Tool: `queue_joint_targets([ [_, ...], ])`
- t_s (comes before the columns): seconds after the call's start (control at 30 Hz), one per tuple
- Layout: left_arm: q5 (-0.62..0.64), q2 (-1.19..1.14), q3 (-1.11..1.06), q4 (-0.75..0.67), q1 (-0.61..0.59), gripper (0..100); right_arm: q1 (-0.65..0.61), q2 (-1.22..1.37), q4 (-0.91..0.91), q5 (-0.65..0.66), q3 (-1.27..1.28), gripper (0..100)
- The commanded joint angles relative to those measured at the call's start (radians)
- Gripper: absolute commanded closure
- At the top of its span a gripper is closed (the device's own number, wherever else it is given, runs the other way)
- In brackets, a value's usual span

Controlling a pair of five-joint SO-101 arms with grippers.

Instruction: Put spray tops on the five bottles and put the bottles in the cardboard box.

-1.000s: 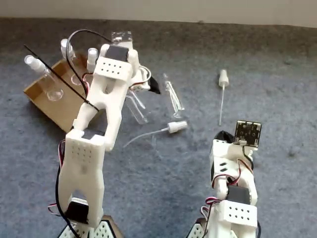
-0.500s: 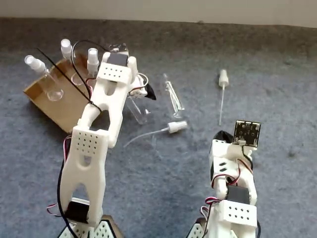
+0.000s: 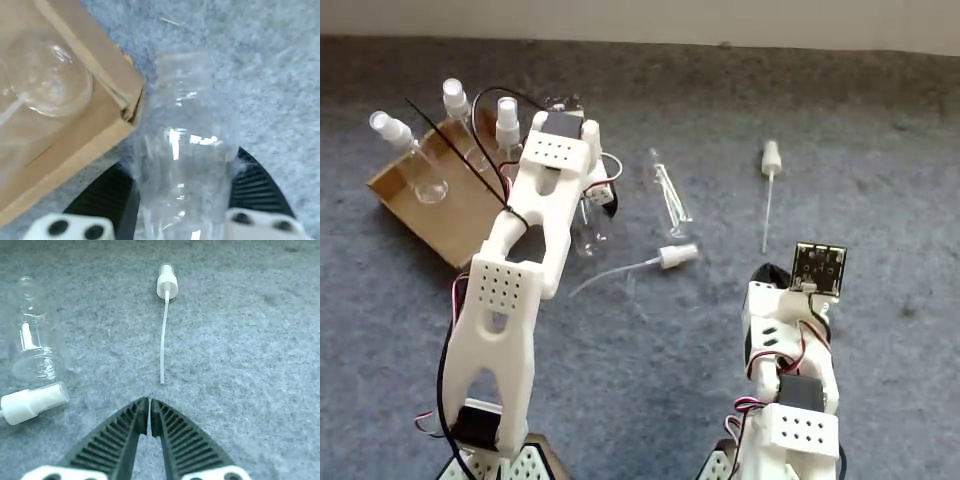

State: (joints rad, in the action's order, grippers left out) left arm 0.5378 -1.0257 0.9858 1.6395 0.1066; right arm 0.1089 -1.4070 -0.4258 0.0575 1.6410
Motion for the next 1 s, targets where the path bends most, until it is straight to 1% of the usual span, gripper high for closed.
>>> queue_joint_targets([
  [0.0,0.000,0.076,0.081,-0.006,0.054,89,-0.008,-0.012,0.022,0.012,-0.005,99.4],
  [0.1,0.000,0.116,0.136,-0.002,0.093,89,-0.008,-0.012,0.022,0.012,-0.005,99.4],
  [0.17,-0.021,0.143,0.177,0.038,0.117,89,-0.008,-0.012,0.022,0.012,-0.005,99.4],
  [0.27,-0.147,0.182,0.234,0.106,0.153,89,-0.010,-0.012,0.022,0.014,-0.005,99.4],
  [0.37,-0.313,0.216,0.237,0.115,0.154,89,-0.010,-0.012,0.022,0.014,-0.005,99.4],
  [0.47,-0.423,0.254,0.203,0.120,0.157,89,-0.010,-0.012,0.022,0.014,-0.005,99.4],
  [0.57,-0.470,0.352,0.130,0.121,0.163,89,-0.010,-0.012,0.022,0.014,-0.005,99.4],
  [0.67,-0.471,0.498,0.027,0.121,0.179,89,-0.010,-0.012,0.022,0.014,-0.005,99.4],
  [0.97,-0.473,0.832,-0.412,0.118,0.179,89,-0.010,-0.012,0.022,0.014,-0.005,99.4],
])
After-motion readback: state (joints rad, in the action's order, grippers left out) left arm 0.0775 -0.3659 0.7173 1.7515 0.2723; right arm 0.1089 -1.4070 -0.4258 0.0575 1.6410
